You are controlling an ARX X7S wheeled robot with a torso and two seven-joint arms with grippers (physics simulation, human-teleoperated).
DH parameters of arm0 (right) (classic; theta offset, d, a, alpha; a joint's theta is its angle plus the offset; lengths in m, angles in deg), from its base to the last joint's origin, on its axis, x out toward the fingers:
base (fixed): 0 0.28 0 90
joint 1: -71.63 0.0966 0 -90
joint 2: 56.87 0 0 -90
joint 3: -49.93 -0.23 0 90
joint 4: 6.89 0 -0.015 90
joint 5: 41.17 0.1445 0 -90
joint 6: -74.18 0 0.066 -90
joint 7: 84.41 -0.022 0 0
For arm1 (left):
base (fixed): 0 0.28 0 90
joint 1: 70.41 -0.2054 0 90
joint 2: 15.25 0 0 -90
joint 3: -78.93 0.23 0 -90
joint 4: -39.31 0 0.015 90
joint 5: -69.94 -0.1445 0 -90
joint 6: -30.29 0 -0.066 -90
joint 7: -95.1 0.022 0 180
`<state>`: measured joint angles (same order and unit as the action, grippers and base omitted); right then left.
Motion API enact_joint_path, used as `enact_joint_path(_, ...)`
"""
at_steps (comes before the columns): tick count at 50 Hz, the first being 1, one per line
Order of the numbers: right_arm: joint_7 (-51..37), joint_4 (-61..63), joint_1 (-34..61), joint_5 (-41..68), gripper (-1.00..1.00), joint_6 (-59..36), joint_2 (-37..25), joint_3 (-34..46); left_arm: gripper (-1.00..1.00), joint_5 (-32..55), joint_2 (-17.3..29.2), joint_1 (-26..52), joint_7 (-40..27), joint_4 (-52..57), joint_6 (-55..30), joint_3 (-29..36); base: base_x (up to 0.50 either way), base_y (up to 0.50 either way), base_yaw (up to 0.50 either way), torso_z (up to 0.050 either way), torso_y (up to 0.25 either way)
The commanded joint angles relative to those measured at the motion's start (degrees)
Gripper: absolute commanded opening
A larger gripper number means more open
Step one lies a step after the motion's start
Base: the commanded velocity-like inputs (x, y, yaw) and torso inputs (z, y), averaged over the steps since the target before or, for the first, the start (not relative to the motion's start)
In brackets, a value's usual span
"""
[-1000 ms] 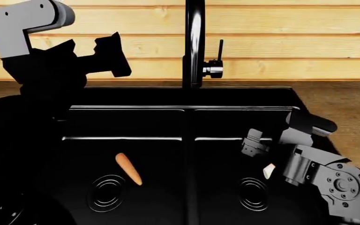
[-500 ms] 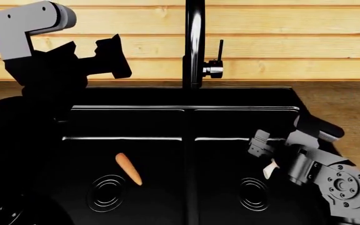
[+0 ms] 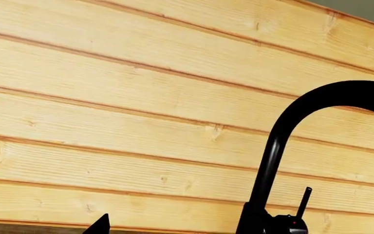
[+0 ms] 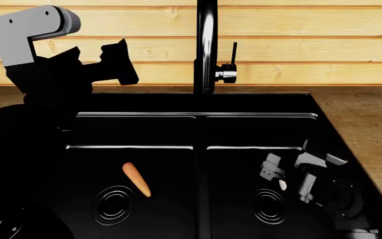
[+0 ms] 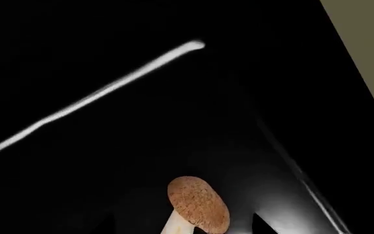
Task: Pick the vegetables from the sink and place them on the cutting board.
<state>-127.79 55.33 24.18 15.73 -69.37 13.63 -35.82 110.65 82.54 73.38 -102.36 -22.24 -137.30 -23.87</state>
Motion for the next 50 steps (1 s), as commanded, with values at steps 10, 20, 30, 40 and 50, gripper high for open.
enact_joint_path(10, 8.5, -15.3, 2.4, -5.4, 1.0, 7.1, 2.9, 4.2, 1.0, 0.5, 0.9, -0.8, -0.3, -1.1, 1.6, 0.8, 0.0, 0.0, 0.0, 0.0, 0.0)
enact_joint_path(20, 7.6, -15.2, 1.1, -4.6, -1.0, 7.1, 2.1, 2.9, 1.0, 1.3, 1.0, -0.4, -1.1, -0.9, 1.2, 0.7, 0.0, 0.0, 0.0, 0.0, 0.0)
enact_joint_path(30, 6.4, -13.7, 0.6, -3.5, -1.0, 6.3, 2.0, 2.1, 1.0, 2.1, 0.9, -0.1, -1.9, -0.7, 0.8, 0.6, 0.0, 0.0, 0.0, 0.0, 0.0)
enact_joint_path(40, 5.2, -11.0, -0.1, -2.4, -1.0, 5.3, 1.7, 1.5, 1.0, 2.8, 1.0, -0.1, -2.4, -0.8, 1.0, 0.4, 0.0, 0.0, 0.0, 0.0, 0.0)
enact_joint_path(50, -1.2, 4.9, -0.7, 3.3, -1.0, -0.7, -0.4, -1.6, 1.0, 3.7, 0.9, 0.2, -3.1, -0.6, 0.7, 0.2, 0.0, 0.0, 0.0, 0.0, 0.0)
